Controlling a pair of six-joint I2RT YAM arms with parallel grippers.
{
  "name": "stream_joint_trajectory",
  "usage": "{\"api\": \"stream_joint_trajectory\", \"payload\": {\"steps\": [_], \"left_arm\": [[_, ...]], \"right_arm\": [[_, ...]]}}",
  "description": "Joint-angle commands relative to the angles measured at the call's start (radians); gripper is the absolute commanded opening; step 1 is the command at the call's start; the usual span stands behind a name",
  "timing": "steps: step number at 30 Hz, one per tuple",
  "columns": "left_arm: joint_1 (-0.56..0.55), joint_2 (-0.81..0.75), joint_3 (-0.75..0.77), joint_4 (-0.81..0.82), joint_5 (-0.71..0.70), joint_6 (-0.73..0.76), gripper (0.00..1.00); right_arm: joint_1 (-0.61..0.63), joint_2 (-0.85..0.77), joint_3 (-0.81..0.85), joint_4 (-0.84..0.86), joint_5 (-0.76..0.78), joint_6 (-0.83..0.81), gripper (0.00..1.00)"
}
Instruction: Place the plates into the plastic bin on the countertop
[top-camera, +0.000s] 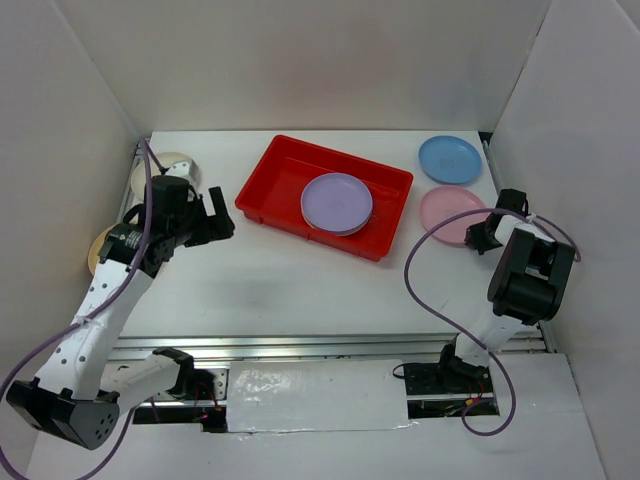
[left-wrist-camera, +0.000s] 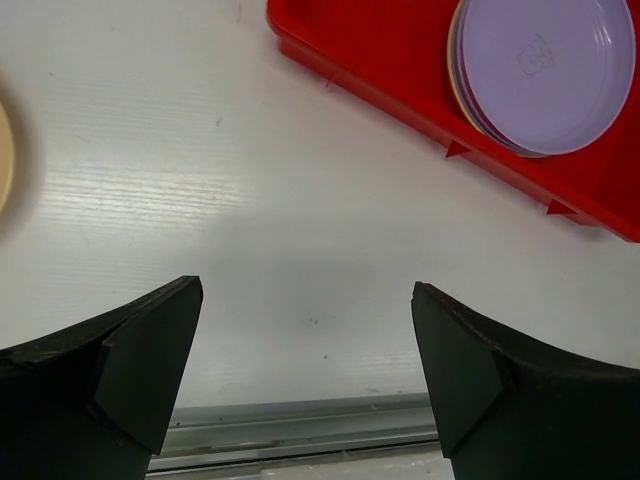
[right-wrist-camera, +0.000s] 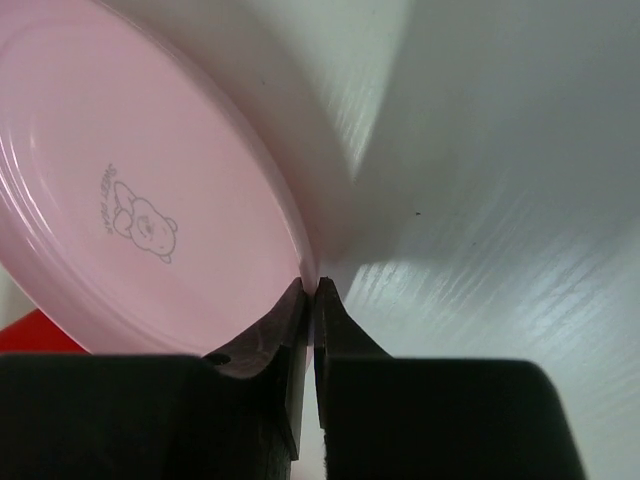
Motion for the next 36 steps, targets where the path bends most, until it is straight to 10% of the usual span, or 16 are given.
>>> {"api": "stream_joint_trajectory", "payload": {"steps": [1, 13, 22, 36], "left_arm": [[0.071, -0.030, -0.017, 0.004, 0.061, 0.060, 0.99], [0.246, -0.091, -0.135, 0.024, -0.091, -0.115, 0.99], [0.405, -0.053, -0.228, 0.082, 0.066, -0.192, 0.99], [0.409, -0.119, -0.251, 0.021, 0.021, -0.195, 0.99]], "right_arm": [[0.003, -0.030, 0.016, -0.008, -0.004, -0.009, 0.01], [0.202, -0.470, 0.043, -0.069, 0.065, 0.009, 0.00], [0.617, -0.047, 0.418, -0.186, -0.156, -0.115, 0.00], [0.670, 0.180, 0.588, -0.244, -0.191, -0.135, 0.04]]}}
